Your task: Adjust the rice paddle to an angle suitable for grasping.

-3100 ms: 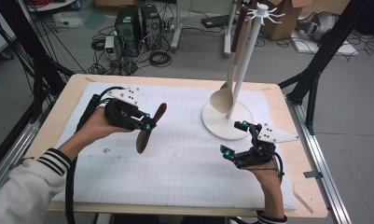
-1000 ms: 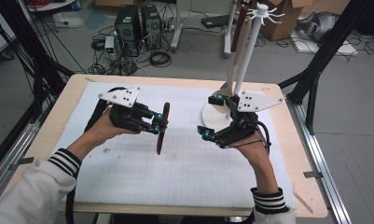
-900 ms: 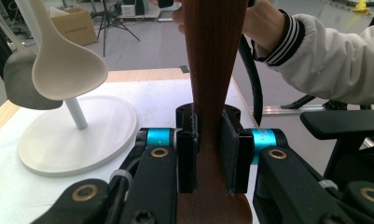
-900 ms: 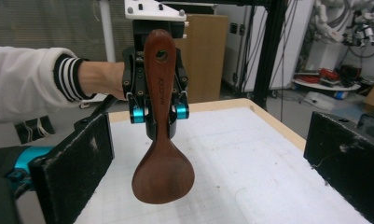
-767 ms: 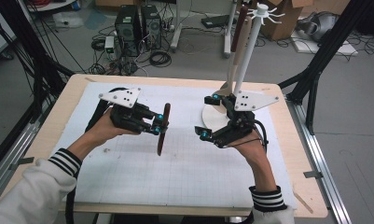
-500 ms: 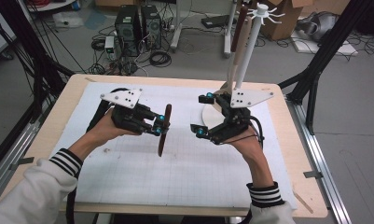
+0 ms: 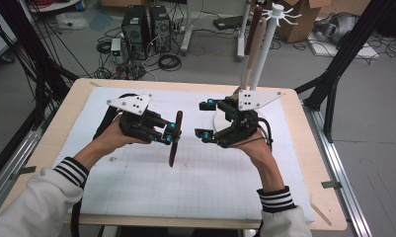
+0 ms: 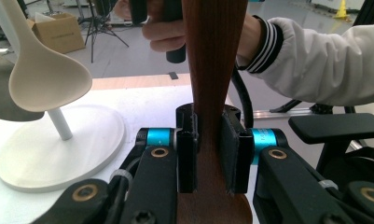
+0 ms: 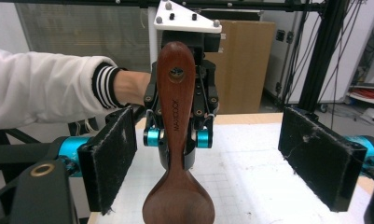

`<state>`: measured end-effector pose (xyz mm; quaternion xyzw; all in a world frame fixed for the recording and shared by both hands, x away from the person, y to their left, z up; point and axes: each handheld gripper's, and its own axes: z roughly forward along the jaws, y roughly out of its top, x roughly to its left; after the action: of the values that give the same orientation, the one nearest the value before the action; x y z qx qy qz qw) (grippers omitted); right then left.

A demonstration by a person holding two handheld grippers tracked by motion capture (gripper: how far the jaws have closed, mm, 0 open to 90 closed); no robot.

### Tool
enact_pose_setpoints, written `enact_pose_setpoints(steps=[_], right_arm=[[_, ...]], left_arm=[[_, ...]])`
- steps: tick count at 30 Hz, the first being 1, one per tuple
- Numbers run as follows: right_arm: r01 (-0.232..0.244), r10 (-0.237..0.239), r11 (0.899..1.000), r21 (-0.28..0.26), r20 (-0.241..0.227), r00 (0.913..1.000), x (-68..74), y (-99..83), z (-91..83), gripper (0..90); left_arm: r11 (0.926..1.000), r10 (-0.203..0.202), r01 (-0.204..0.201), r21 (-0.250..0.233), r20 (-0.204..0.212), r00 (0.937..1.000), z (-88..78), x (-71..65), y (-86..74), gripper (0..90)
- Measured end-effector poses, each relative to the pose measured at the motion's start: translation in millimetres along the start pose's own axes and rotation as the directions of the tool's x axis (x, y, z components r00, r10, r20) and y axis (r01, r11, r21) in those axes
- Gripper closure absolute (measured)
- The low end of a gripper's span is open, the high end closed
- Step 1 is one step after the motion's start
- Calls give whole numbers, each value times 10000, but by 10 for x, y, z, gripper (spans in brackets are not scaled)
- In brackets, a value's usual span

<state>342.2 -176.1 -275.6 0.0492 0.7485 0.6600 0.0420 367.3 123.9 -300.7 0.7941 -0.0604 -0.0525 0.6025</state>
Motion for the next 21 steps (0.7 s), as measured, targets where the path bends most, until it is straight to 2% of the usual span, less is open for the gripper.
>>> enact_pose_setpoints(steps=[4,13,21], right_arm=[[53,-56,10000,-79,-395,9992,-15,0,36,193],[276,-300,9993,-247,-1054,9940,-12,22,119,292],[353,-400,9986,-393,-1249,9914,1,28,187,313]], left_arm=[[10000,42,-43,8,117,9999,14,-4,2,777],[9996,176,-170,-232,255,9995,45,-3,28,777],[9993,264,-259,-261,190,9995,50,-11,46,777]])
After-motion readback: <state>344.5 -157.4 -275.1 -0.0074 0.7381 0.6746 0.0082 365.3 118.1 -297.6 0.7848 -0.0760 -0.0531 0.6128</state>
